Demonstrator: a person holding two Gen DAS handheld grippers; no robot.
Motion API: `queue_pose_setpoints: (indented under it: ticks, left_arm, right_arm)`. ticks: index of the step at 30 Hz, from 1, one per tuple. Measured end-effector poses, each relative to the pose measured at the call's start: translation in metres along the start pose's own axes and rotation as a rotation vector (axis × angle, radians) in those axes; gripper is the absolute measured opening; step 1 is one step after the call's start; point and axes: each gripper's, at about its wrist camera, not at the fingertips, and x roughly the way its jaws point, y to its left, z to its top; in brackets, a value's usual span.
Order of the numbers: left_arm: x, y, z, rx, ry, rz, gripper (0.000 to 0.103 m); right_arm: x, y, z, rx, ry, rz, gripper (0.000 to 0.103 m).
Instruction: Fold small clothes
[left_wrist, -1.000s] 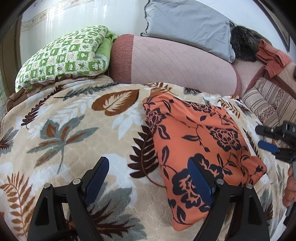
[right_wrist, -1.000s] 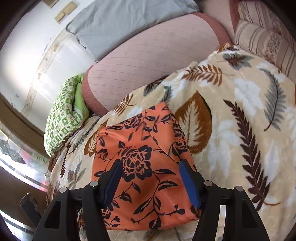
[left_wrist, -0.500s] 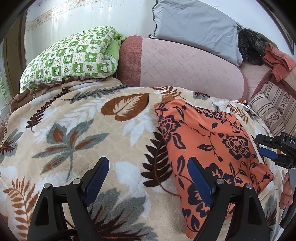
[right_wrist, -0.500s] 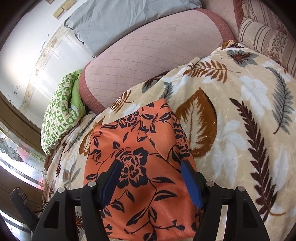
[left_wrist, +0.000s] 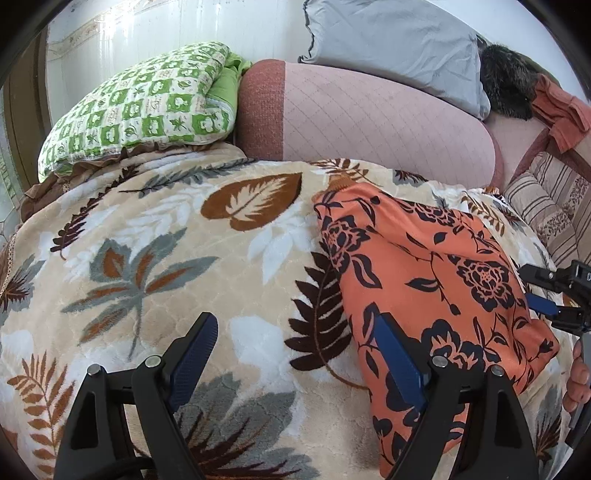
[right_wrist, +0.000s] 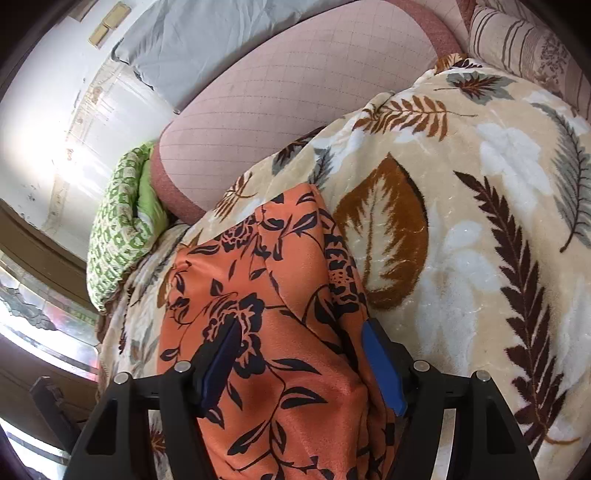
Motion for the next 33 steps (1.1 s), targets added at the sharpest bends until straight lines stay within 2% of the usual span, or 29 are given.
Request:
queue_pose_setpoints:
  ticks: [3,7,13,18,21,33]
  left_arm:
    - [0.004,0.0,0.001,-0.025,0.02,-0.026,0.087]
    - [0.009,0.002,0.005,-0.095,0.065,-0.112,0.087]
    - [0.018,-0.005,0.007,-0.12,0.125,-0.158,0.087]
    - [0.026,-0.02,0.001,-0.108,0.164,-0.21,0.087]
    - [0.029,-0.031,-0.003,-0.071,0.168,-0.212,0.087]
    - [0.027,-0.036,-0.003,-0.038,0.158,-0.196,0.087]
  right_arm:
    - [-0.005,-0.003,0.001,0.018,-0.002,0.053,0.075]
    - [-0.01,-0.015,0.003,0.07,0.002,0.106,0.076]
    - [-0.009,-0.044,0.005,0.177,0.014,0.168,0.078]
    - [0.004,-0.055,0.005,0.199,0.065,0.154,0.078]
    - [0.012,-0.06,0.004,0.209,0.083,0.143,0.078]
    - [0.035,-0.053,-0.004,0.217,0.141,0.207,0.08]
